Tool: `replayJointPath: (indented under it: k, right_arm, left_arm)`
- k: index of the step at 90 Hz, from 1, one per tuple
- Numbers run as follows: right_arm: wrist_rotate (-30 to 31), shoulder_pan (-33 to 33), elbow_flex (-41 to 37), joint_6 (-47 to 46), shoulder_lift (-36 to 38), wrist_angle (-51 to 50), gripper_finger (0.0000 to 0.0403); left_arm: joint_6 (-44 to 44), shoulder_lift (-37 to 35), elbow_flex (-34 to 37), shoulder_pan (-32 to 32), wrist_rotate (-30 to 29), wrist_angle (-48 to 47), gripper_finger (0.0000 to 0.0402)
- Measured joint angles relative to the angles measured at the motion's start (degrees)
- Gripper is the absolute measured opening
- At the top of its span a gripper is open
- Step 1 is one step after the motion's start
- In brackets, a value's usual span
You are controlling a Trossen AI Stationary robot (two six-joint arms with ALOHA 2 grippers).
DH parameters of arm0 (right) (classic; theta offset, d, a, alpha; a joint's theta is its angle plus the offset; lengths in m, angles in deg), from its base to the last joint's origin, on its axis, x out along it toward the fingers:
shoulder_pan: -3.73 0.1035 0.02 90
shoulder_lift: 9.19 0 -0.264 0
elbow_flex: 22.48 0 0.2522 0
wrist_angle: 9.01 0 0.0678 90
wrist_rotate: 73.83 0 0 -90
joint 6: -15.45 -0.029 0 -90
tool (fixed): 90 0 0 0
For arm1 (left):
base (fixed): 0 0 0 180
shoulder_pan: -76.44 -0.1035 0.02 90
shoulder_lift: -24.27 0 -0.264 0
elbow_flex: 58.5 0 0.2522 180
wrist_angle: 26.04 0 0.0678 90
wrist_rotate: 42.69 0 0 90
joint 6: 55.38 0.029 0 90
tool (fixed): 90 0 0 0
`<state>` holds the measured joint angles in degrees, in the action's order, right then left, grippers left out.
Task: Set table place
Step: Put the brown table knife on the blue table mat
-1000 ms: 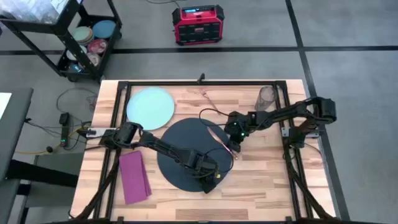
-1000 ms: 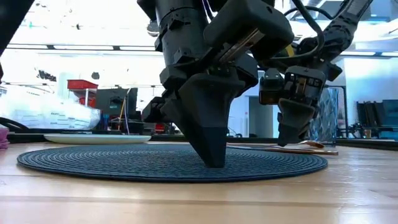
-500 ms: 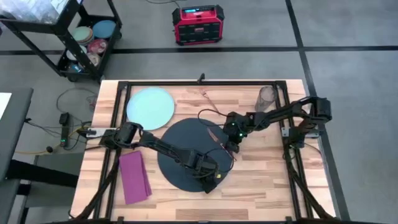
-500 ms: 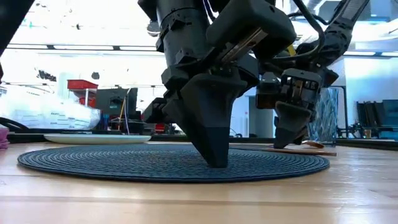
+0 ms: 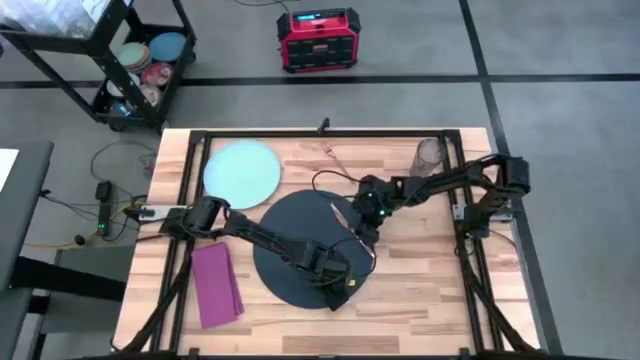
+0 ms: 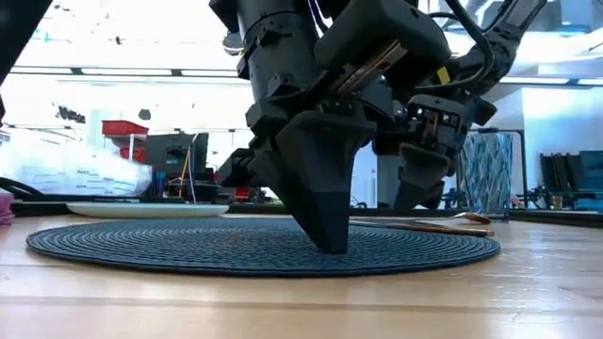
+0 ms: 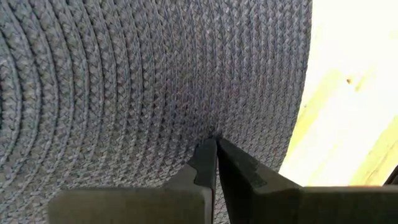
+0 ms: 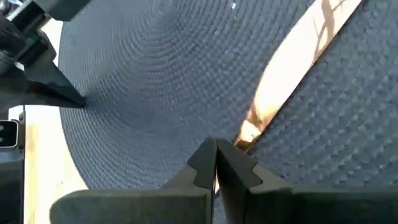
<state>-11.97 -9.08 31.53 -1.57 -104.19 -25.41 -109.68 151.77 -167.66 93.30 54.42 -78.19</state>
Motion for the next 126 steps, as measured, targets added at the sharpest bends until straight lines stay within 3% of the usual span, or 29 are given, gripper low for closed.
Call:
replayJointPath:
  k: [13, 45, 76, 112, 126]
  right_arm:
    - [0.0, 0.2, 0.0, 2.0, 0.0, -3.2, 0.0]
    - [-1.2, 1.5, 0.4, 0.7, -2.4, 1.0, 0.0]
    - [-4.5, 1.5, 7.0, 0.6, -6.3, 2.7, 0.0]
    - [-4.4, 0.2, 9.0, 6.1, -4.0, -8.1, 0.0]
    - [-3.5, 1.3, 7.7, 6.4, -4.0, -7.3, 0.0]
  left_arm:
    - [0.0, 0.0, 0.0, -0.1, 0.0, 0.0, 0.0]
    - [-0.1, 0.0, 0.0, -0.1, 0.0, 0.5, 0.0]
    - [-0.9, 0.0, 0.0, -0.1, 0.0, 0.6, 0.0]
    - [-1.2, 0.0, 0.0, -0.1, 0.0, 0.7, 0.0]
    - [-1.2, 0.0, 0.0, -0.1, 0.0, 0.7, 0.0]
